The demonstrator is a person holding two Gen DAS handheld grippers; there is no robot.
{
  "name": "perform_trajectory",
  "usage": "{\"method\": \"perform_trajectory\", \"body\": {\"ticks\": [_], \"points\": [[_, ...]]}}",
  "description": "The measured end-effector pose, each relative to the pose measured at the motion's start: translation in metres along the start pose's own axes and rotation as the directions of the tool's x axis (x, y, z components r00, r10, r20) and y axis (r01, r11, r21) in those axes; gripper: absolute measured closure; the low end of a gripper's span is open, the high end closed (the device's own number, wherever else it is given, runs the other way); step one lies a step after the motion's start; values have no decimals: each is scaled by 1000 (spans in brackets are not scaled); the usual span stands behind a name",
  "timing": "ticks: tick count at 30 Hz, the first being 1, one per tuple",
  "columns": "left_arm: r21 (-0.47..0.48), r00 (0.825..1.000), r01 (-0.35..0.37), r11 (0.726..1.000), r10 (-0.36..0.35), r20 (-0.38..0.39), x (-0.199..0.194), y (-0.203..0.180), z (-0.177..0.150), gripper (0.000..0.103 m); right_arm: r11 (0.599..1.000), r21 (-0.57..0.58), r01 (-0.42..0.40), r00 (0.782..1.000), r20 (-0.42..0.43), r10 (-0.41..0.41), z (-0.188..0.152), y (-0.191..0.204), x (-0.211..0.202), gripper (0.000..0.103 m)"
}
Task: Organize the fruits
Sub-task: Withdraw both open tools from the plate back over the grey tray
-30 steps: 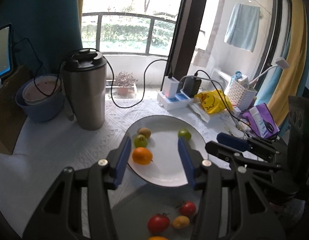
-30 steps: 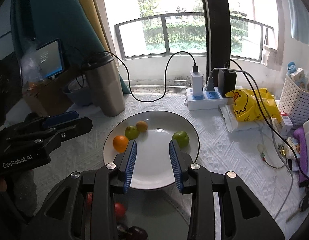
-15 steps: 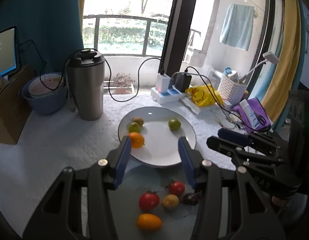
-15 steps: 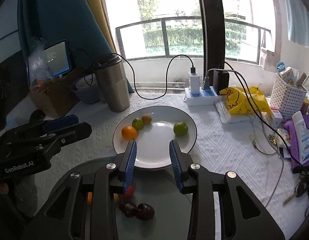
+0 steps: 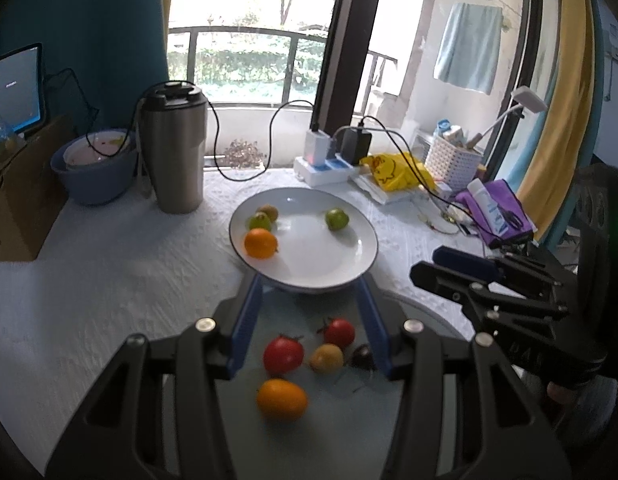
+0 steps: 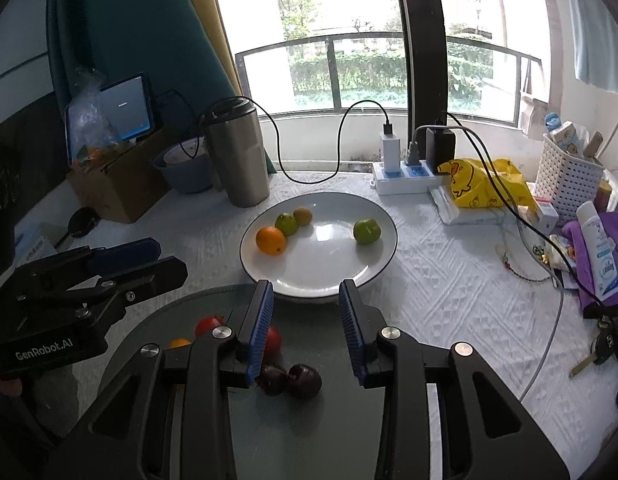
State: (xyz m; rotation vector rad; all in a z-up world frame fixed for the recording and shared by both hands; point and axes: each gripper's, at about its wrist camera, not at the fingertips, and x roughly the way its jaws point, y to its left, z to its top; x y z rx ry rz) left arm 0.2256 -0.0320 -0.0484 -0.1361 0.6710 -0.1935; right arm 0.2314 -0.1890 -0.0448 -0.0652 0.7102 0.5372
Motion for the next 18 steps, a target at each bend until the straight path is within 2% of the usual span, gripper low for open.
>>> {"method": "perform_trajectory", "body": {"ticks": [18], "points": [[9,998,-11,1000,12,-66,3,-8,-46,53,1000,18,-13,999,-35,14,-35,2,-3,67]]}}
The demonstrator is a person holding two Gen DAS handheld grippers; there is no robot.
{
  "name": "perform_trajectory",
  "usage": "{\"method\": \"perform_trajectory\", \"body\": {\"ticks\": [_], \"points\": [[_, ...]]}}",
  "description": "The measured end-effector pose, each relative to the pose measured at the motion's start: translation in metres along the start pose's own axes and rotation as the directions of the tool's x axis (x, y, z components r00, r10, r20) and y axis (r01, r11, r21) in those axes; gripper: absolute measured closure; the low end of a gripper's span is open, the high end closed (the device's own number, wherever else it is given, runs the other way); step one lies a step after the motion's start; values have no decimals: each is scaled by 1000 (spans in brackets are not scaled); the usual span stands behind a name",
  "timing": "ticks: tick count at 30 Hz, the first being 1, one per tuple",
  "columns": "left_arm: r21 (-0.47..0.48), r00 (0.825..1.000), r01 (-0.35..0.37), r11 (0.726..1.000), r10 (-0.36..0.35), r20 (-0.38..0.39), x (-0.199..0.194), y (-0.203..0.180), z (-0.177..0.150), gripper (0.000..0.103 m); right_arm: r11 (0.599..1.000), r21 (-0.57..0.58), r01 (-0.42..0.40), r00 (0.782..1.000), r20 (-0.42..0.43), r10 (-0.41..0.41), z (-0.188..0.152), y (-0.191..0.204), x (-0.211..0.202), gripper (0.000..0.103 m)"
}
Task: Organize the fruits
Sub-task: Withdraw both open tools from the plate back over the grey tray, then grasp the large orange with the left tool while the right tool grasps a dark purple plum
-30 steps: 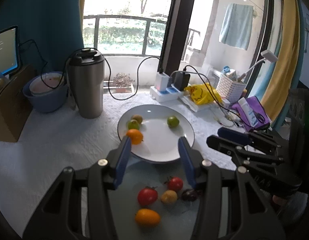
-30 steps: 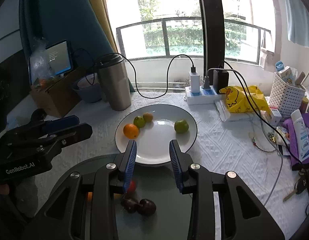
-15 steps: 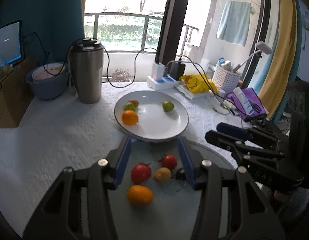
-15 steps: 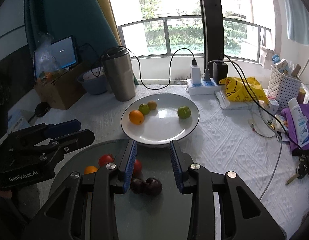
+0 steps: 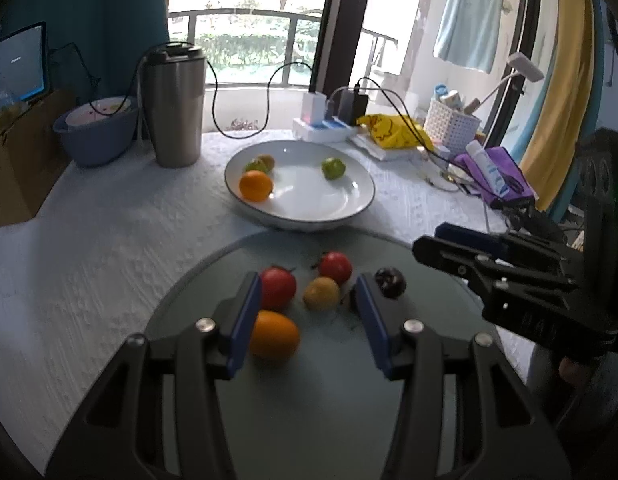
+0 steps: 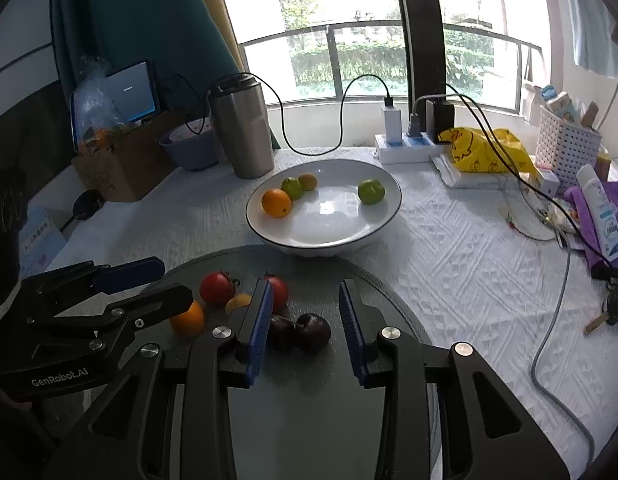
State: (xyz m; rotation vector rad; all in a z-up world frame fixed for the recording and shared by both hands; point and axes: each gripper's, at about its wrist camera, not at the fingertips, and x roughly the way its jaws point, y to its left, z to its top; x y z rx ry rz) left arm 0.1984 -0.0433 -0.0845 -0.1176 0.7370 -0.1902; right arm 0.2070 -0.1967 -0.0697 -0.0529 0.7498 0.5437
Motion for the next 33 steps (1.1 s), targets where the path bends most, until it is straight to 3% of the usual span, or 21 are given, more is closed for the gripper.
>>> {"method": "perform_trajectory", "body": {"ticks": [5,7,9,24,33], "points": [[6,999,-28,1000,28,-27,6,2,-11,52,1000,13,6,1000,-31,-5,-8,-5,5,66],[3,998,-39,999,39,-44,8,6,-17,53,1000,15,4,999,-54,-4,-11,-7,8,56],[3,998,-45,999,45,-53,9,8,-21,52,1000,16,-1,998,-67,2,-15,-7,10,55],[14,990,-70,997,71,-119,28,14,-25,53,1000,-5,-8,984,-176,7,-26,-9,34,55],[11,988,-47,999,48,-145,37,17,-24,53,999,-27,-25,985,-173,20,-18,-8,41,55]]}}
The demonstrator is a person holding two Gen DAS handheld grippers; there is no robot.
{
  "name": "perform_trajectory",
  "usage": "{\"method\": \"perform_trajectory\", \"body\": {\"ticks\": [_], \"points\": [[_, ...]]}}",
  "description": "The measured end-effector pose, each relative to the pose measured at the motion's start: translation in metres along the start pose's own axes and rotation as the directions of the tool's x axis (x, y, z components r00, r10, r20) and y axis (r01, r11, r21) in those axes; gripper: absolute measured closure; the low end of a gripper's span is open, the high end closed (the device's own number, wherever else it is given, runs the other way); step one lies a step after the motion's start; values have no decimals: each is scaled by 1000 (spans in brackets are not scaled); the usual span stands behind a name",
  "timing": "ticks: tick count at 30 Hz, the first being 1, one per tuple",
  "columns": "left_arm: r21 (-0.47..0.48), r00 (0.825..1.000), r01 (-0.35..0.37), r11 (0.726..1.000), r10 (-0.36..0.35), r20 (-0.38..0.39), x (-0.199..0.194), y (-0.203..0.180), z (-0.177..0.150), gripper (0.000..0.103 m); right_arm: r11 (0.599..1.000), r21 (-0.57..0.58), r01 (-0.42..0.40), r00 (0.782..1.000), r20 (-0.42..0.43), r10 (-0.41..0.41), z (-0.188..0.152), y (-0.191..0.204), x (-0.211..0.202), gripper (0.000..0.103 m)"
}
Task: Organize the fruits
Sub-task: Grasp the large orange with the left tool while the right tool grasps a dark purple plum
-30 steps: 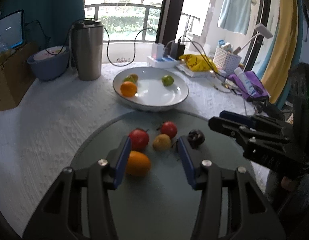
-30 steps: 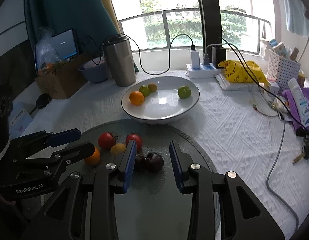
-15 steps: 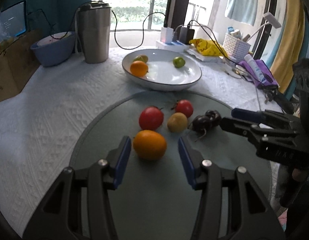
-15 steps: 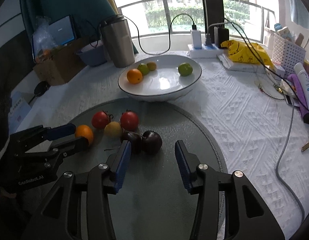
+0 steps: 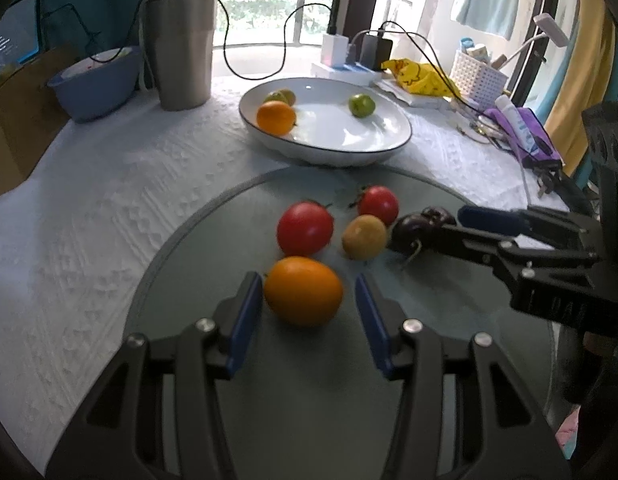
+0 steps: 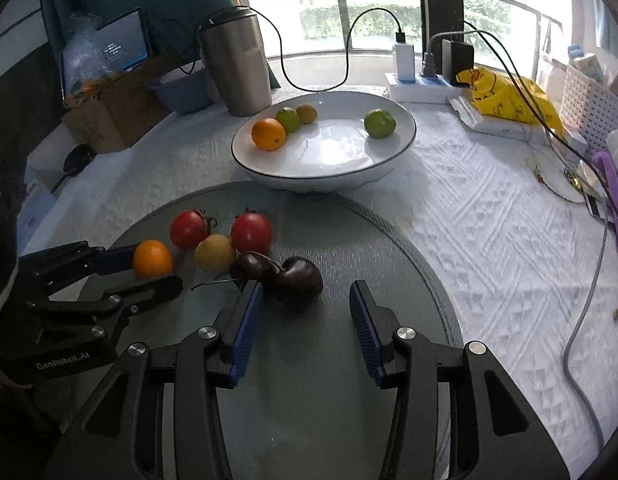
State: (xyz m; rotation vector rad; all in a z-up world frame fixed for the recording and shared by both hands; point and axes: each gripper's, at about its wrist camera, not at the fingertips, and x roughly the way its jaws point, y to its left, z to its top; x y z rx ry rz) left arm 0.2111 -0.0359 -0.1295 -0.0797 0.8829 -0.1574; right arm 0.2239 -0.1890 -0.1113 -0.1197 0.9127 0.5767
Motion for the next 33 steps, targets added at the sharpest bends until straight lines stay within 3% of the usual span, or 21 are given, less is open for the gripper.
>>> {"method": "perform_trajectory", "body": {"ticks": [8,24,33], "points": [[11,1000,25,1000,-25,4,1,2,3,64,999,-21,-44,999,-19,44,5,0,2,63],[18,999,30,999,-31,34,-10,2,1,65,997,-59,-50,998,-36,48,-4,-3,-1,67],[12,998,6,1000,-7,59,-20,-7,6,65,991,-43,-124,992,-19,123,2,-9,5,67]]}}
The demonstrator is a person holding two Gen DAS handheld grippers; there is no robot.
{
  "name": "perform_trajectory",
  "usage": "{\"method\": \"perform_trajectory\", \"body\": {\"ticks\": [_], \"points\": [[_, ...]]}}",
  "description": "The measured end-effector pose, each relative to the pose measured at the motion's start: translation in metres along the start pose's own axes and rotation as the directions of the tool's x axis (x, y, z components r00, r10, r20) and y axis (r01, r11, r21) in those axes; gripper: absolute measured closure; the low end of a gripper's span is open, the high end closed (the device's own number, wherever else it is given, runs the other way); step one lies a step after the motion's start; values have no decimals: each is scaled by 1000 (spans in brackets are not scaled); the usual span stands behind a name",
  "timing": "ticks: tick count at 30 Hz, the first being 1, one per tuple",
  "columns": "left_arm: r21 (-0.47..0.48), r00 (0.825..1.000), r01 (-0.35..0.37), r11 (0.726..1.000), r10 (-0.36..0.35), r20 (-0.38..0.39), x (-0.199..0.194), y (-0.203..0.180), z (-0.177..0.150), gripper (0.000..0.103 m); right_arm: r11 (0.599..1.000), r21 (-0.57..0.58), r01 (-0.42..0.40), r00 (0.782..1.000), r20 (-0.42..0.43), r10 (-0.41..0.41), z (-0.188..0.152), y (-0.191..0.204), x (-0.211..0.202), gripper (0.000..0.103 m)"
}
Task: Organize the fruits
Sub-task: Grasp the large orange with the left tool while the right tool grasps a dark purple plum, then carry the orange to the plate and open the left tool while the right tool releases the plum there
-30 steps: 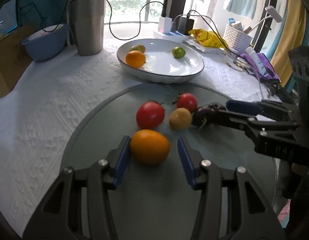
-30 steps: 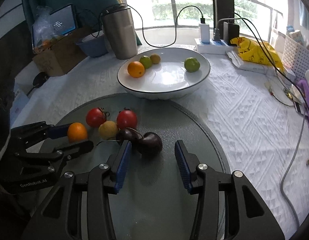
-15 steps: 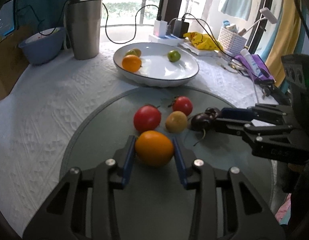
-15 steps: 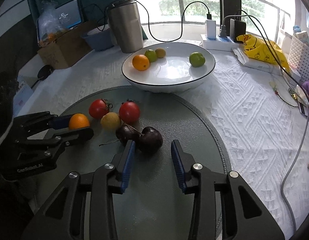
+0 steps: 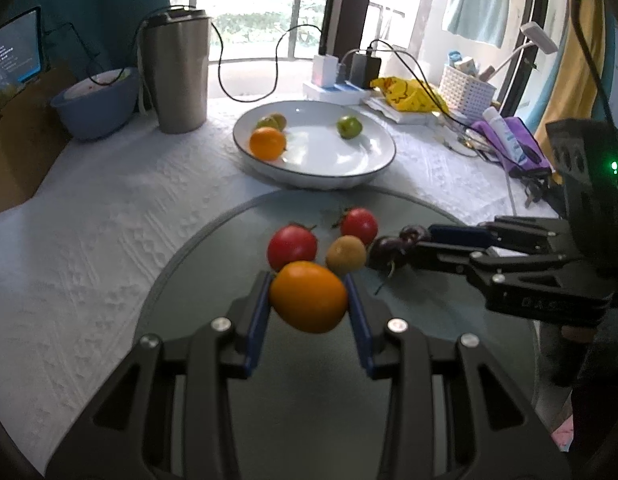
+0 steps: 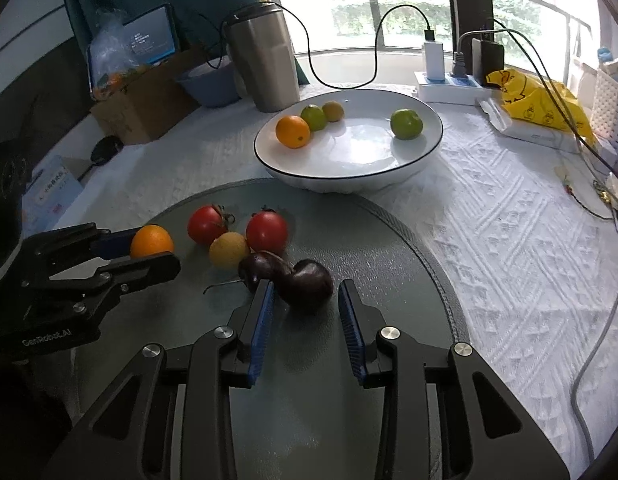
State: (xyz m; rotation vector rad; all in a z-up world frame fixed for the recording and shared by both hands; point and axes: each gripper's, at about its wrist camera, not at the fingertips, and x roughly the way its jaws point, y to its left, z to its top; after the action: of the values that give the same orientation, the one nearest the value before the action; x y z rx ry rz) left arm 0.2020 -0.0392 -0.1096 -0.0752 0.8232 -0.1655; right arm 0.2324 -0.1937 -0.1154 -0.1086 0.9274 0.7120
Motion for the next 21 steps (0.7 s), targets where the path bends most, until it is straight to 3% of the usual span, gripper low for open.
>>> {"method": "perform_trajectory", "body": {"ticks": [10,21], "points": [[-13,999,-36,999,36,13,-7,-3,5,65,999,-14,-47,999,9,47,2,0,-2,72],[1,999,-47,999,47,27,-10,-9,23,65,1000,-7,-27,997,76,28,16,-10,-30,72]]}}
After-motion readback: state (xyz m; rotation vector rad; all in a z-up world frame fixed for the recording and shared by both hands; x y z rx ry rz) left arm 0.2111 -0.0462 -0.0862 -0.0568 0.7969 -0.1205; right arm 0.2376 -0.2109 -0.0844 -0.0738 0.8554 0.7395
